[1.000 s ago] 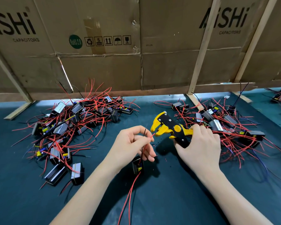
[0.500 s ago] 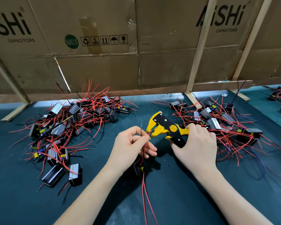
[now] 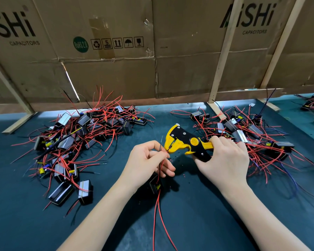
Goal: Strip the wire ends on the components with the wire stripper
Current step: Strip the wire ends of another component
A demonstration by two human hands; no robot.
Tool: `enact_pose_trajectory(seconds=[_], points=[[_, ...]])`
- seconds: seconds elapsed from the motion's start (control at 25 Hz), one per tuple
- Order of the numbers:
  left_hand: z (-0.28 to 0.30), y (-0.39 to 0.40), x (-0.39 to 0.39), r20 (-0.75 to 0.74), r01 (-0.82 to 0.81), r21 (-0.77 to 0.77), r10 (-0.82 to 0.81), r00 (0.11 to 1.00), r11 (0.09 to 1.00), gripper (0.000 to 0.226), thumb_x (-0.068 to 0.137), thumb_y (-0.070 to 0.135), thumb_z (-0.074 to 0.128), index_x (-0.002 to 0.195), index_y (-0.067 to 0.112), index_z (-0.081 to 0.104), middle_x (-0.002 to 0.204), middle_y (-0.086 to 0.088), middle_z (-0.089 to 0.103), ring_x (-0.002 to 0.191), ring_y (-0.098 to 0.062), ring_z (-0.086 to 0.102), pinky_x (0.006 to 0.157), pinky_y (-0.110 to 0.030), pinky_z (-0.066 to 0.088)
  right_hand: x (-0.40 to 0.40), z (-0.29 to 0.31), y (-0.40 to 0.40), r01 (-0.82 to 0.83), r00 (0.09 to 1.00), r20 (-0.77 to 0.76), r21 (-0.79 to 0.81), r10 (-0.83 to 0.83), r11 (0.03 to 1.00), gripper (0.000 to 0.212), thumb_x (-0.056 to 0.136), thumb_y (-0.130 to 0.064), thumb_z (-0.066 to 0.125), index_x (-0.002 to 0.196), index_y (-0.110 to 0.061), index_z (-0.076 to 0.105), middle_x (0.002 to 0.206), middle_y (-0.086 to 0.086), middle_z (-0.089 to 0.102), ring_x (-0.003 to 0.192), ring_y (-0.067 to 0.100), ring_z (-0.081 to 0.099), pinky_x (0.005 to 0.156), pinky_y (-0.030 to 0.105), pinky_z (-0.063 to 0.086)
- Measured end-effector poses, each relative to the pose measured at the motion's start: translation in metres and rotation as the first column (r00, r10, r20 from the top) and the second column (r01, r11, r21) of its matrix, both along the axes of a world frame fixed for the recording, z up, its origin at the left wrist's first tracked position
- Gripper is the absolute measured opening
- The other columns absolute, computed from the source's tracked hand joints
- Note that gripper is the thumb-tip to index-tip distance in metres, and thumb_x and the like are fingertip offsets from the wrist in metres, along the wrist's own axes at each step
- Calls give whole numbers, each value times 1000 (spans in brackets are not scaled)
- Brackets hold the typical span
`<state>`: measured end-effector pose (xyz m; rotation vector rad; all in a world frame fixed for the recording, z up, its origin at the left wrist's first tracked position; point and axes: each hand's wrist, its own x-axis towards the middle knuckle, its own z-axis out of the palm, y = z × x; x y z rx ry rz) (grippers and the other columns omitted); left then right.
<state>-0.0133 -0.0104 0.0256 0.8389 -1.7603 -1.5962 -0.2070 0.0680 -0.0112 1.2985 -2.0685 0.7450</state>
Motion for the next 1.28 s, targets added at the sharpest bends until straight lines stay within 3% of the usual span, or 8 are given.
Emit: enact_pose_trajectory(seconds=[0.28, 0.64, 0.8, 0.96, 1.28], points=[[0, -3, 1, 36, 16, -10, -16, 999, 1000, 14, 91, -4, 51, 79, 0, 55, 65, -21, 70, 53, -28, 69, 46, -24, 49, 1, 1, 0, -15, 1000, 0, 9, 15, 1000, 51, 64, -59, 66, 67, -10, 53, 62, 4, 55, 62, 31, 56, 65, 38, 34], [0, -5, 2, 64, 28, -19, -27, 998, 999, 15, 90, -4, 49, 77, 1, 55, 62, -19, 70, 51, -27, 68, 44, -22, 47, 0, 0, -1, -60, 998, 35, 17, 59, 998, 52, 65, -61, 50, 64, -10, 58, 60, 3, 58, 57, 31, 58, 63, 35, 36], [1, -6, 5, 92, 47, -23, -45, 995, 999, 14, 90, -3, 50, 77, 2, 55, 61, -17, 70, 51, -26, 68, 44, -21, 46, 2, -1, -1, -79, 996, 37, 27, 78, 996, 44, 58, -53, 65, 55, -11, 52, 51, 3, 53, 47, 32, 51, 57, 28, 31], [2, -7, 6, 111, 77, -23, -74, 991, 997, 12, 89, -3, 51, 79, 2, 54, 61, -17, 69, 50, -26, 67, 44, -21, 45, 2, -1, 2, -51, 996, 74, 93, 45, 994, 54, 58, -53, 86, 50, -12, 51, 46, 4, 52, 45, 32, 55, 51, 24, 29], [6, -16, 16, 220, 159, -15, -152, 964, 987, 10, 88, 2, 55, 79, -1, 56, 53, -16, 63, 37, -23, 55, 43, -20, 42, 1, 1, -1, 7, 990, 138, 151, -28, 988, 54, 64, -64, 76, 53, -16, 55, 49, -3, 47, 59, 31, 60, 52, 26, 29]])
